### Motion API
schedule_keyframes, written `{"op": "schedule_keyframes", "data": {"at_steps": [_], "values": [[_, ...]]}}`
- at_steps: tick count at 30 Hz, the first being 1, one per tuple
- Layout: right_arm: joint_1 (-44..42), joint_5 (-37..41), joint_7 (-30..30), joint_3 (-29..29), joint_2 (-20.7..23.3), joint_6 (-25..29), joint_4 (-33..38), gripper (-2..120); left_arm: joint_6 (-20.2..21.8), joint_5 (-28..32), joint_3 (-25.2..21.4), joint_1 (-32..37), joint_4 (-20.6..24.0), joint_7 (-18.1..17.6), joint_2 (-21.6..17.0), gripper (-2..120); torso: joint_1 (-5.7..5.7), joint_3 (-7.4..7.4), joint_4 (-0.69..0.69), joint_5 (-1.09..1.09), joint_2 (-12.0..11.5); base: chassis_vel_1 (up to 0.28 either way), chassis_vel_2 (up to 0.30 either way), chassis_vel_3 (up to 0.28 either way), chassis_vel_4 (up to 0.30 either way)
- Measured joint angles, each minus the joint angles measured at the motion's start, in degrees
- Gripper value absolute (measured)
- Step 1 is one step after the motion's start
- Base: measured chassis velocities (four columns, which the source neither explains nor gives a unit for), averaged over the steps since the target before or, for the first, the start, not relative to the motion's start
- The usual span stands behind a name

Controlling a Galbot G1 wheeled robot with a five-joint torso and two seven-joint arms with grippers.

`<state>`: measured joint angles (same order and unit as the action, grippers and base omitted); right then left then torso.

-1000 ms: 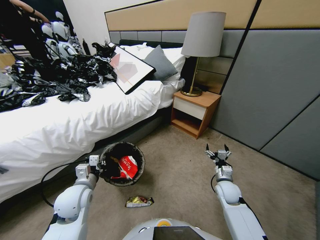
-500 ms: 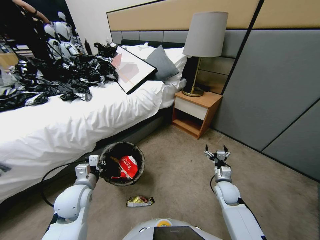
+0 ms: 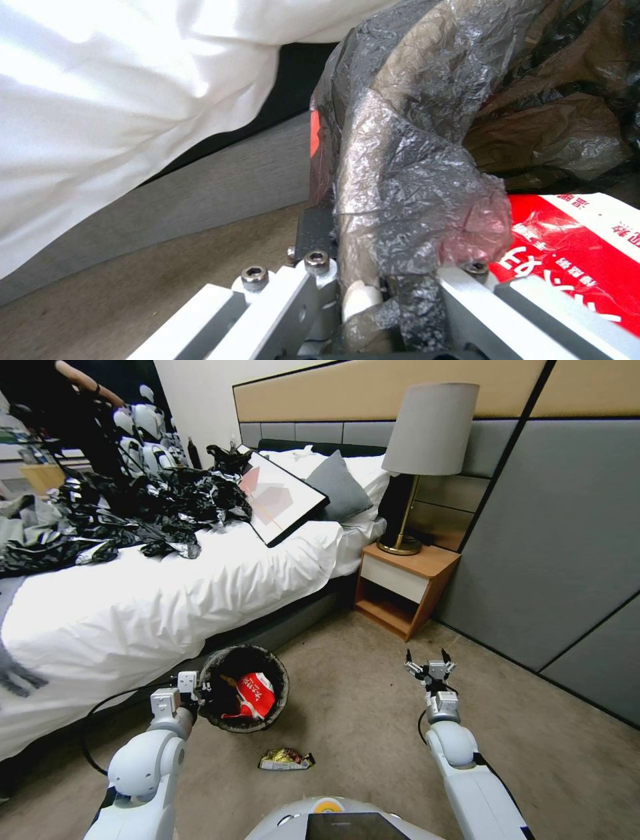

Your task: Pick up the trash bin, then pick up the garbage from the floor and place it into the trash bin.

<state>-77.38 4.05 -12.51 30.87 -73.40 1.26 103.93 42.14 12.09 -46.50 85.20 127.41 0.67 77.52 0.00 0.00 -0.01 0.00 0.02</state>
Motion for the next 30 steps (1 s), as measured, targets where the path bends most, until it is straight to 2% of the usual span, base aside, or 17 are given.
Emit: {"op": "schedule_keyframes", "data": {"at_steps": [30], "values": [[-0.01, -0.04, -1.78, -1.49, 0.1, -1.42, -0.15, 100, 0.0, 0.91, -0.51, 0.62, 0.38, -0.56, -0.42, 0, 0.0, 0.0, 0.0, 0.0, 0.0, 0.0, 0.0, 0.0, 0.0]]}}
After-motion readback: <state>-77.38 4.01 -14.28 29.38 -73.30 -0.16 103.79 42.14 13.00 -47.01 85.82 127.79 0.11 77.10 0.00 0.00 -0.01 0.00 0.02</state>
